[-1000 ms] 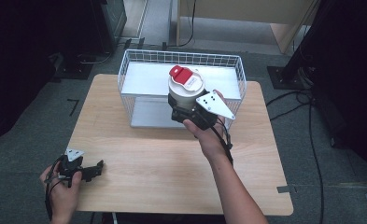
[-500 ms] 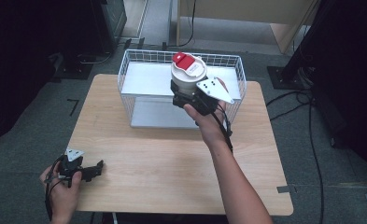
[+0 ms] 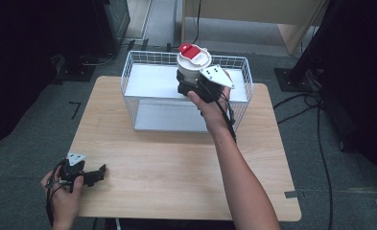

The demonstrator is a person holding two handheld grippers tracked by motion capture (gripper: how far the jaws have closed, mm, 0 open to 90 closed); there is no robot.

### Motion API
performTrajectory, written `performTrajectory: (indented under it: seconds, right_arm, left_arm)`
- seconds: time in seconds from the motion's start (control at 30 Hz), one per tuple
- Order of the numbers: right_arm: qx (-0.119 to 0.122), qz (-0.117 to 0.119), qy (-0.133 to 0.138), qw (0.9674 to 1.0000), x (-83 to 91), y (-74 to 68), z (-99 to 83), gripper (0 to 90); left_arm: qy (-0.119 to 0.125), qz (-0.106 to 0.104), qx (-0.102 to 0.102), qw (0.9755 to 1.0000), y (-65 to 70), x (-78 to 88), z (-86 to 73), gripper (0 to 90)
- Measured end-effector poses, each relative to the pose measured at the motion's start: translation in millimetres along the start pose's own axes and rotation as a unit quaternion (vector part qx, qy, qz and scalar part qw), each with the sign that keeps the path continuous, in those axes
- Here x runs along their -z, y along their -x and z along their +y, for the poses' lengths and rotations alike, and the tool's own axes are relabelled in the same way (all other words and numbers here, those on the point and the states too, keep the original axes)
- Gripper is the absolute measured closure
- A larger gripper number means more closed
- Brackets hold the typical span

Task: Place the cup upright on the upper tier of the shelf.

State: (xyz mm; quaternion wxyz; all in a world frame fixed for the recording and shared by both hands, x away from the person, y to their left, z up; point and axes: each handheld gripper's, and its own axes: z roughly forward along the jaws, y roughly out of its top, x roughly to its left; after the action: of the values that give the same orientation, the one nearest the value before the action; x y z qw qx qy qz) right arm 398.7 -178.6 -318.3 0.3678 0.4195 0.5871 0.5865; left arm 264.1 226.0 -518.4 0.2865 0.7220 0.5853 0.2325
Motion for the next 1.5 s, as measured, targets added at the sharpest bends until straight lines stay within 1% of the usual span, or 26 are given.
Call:
performTrajectory:
  seconds: [0.03,0.07,0.1,0.2,0.3,0.37,0.43,0.6,0.67,0.8,0.9,0.97,1.1,1.2,1.23,1.3,1.33,1.37,1.43,1.5]
  right_arm:
    - [0.0,0.0,0.0,1.0,0.0,0.0,0.0,8.0]
    - [-0.001,-0.005,-0.002,1.0,-6.1,2.8,1.6,8.0]
    - [-0.001,-0.006,-0.002,1.0,-8.2,3.7,1.9,7.9]
    - [0.006,-0.015,-0.004,0.9999,-15.4,7.6,2.6,8.0]
    - [0.003,-0.018,-0.006,0.9998,-19.0,10.8,2.8,8.0]
    - [-0.009,-0.02,-0.005,0.9997,-22.9,16.1,2.3,8.0]
    - [-0.015,-0.027,-0.001,0.9995,-25.3,19.3,1.8,8.0]
    - [-0.016,-0.043,0.006,0.9989,-32.5,25.4,0.5,8.1]
    - [-0.022,-0.044,0.007,0.9987,-34.5,27.2,0.3,8.1]
    - [-0.022,-0.048,0.01,0.9986,-36.0,27.1,-0.6,8.1]
    - [-0.017,-0.048,0.01,0.9986,-35.5,26.6,-0.8,8.1]
    - [-0.023,-0.047,0.01,0.9986,-33.2,27.4,-1.5,8.1]
    - [-0.022,-0.042,0.006,0.9989,-31.3,27.7,0.0,8.0]
    - [-0.026,-0.036,0.005,0.999,-29.9,29.2,0.4,7.8]
    - [-0.028,-0.034,0.004,0.999,-29.4,30.0,0.8,7.8]
    - [-0.029,-0.034,0.001,0.999,-27.4,30.2,1.7,7.5]
    - [-0.026,-0.037,0.001,0.999,-26.3,29.8,2.0,6.2]
    - [-0.028,-0.035,-0.001,0.999,-24.7,28.9,2.3,4.2]
    - [-0.028,-0.025,-0.008,0.9993,-22.5,28.6,2.8,2.0]
    - [-0.022,-0.018,-0.018,0.9994,-21.7,29.3,2.9,0.0]
  left_arm:
    - [0.0,0.0,0.0,1.0,0.0,0.0,0.0,0.0]
    - [0.0,0.001,-0.001,1.0,0.2,-0.1,0.0,0.0]
    - [0.0,0.001,-0.001,1.0,0.1,0.0,0.0,0.0]
    - [0.0,0.0,0.0,1.0,0.0,0.0,0.0,0.0]
    - [0.0,0.0,0.0,1.0,0.1,0.0,0.0,0.0]
    - [0.0,0.001,-0.001,1.0,0.1,0.0,0.0,0.0]
    - [0.0,0.0,-0.001,1.0,0.0,0.0,0.0,0.0]
    - [0.0,0.001,-0.001,1.0,0.1,-0.1,0.0,0.0]
    - [0.0,0.001,-0.002,1.0,0.2,-0.1,0.0,0.0]
    - [0.0,0.001,-0.001,1.0,0.1,-0.1,0.0,0.0]
    - [-0.001,0.001,-0.002,1.0,-0.2,0.1,0.0,0.0]
    - [0.0,0.001,-0.002,1.0,0.0,0.0,0.0,0.0]
    - [0.0,0.002,-0.002,1.0,0.2,-0.2,0.0,0.0]
    - [0.0,0.002,-0.002,1.0,0.2,-0.2,0.0,0.0]
    - [-0.002,0.002,-0.005,1.0,0.1,0.0,0.0,0.0]
    - [-0.002,0.003,-0.004,1.0,0.5,-0.2,0.1,0.0]
    - [-0.002,0.003,-0.004,1.0,0.5,-0.2,0.1,0.0]
    - [-0.002,0.003,-0.004,1.0,0.5,-0.2,0.1,0.0]
    - [-0.002,0.003,-0.004,1.0,0.4,-0.2,0.1,0.0]
    - [-0.002,0.003,-0.004,1.0,0.5,-0.2,0.1,0.0]
